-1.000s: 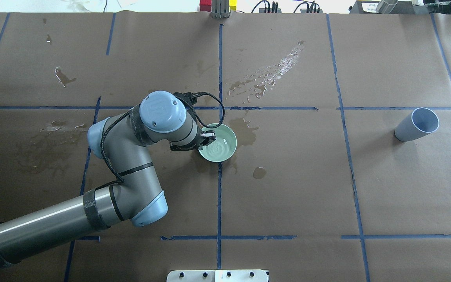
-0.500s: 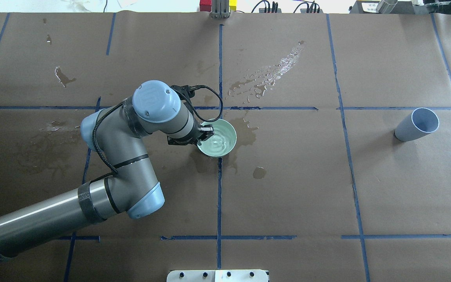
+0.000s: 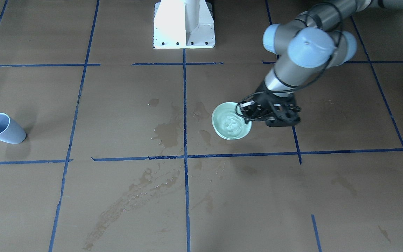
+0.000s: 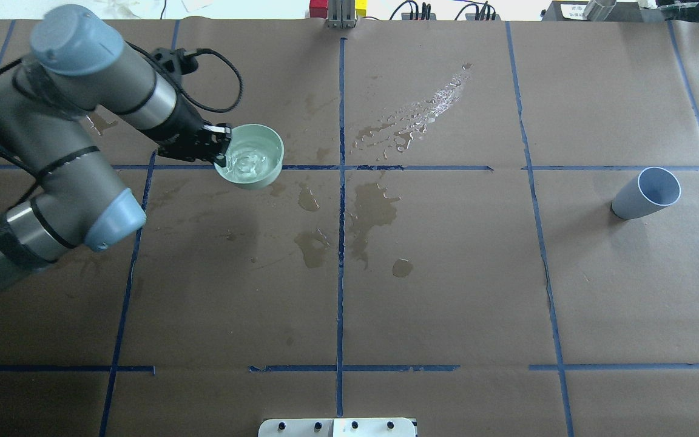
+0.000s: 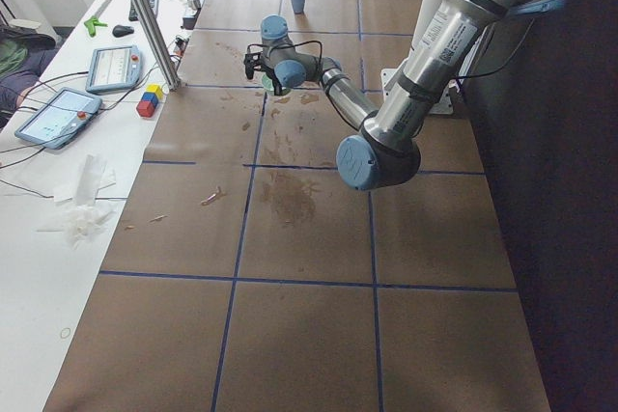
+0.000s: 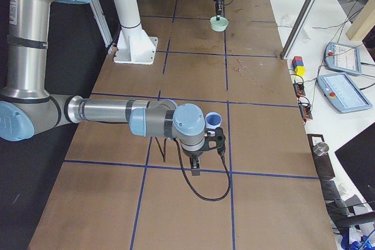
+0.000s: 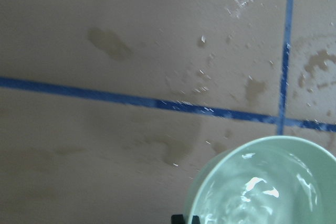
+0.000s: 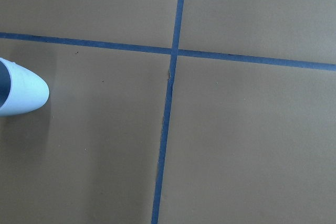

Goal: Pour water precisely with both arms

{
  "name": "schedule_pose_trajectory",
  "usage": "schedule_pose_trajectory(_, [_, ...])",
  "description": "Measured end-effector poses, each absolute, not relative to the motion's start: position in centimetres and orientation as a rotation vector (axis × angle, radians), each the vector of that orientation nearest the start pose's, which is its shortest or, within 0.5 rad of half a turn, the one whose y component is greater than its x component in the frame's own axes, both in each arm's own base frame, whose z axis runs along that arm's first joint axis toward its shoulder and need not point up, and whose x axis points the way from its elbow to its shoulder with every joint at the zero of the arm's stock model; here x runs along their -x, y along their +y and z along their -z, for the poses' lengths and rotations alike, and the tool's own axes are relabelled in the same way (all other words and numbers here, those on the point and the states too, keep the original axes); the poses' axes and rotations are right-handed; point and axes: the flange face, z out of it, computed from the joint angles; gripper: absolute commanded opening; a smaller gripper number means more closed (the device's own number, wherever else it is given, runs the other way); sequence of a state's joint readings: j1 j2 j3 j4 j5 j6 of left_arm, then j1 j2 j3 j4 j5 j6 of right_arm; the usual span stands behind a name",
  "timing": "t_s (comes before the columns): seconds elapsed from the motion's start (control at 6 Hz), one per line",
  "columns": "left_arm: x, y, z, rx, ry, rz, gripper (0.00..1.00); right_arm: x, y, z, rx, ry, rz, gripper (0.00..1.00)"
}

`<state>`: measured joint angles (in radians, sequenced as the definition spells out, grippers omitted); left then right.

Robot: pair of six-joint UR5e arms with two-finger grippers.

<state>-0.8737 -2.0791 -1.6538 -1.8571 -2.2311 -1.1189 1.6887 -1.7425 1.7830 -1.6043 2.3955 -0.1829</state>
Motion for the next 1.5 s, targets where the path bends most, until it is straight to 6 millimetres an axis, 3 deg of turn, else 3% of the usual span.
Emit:
schedule_pose_trajectory(0.33, [-27.2,-57.3,-35.6,-0.066,1.032,0.012,0.0,-9.8,-41.3,-63.3,-0.117,-0.796,0.095,1.0])
schedule_pose_trajectory(0.5, [-22.8,-57.5,-39.2,-0.087,1.028,-0.03,0.0,-8.9,-41.5,-63.3,-0.107,-0.777,0.119,1.0])
schedule_pose_trajectory(0.67, [-19.7,-57.0,-42.5,-0.115,1.018,-0.069,0.0,-8.4,-41.7,-63.3,-0.1,-0.771,0.132,1.0])
schedule_pose_trajectory(1.0, [-16.7,-54.6,-48.9,-0.158,1.014,-0.109,0.0,-8.1,-41.7,-63.3,-0.097,-0.771,0.137,1.0])
schedule_pose_trajectory(1.5, [-16.0,-52.9,-58.4,-0.189,1.027,-0.123,0.0,-8.0,-41.7,-63.3,-0.098,-0.774,0.139,1.0])
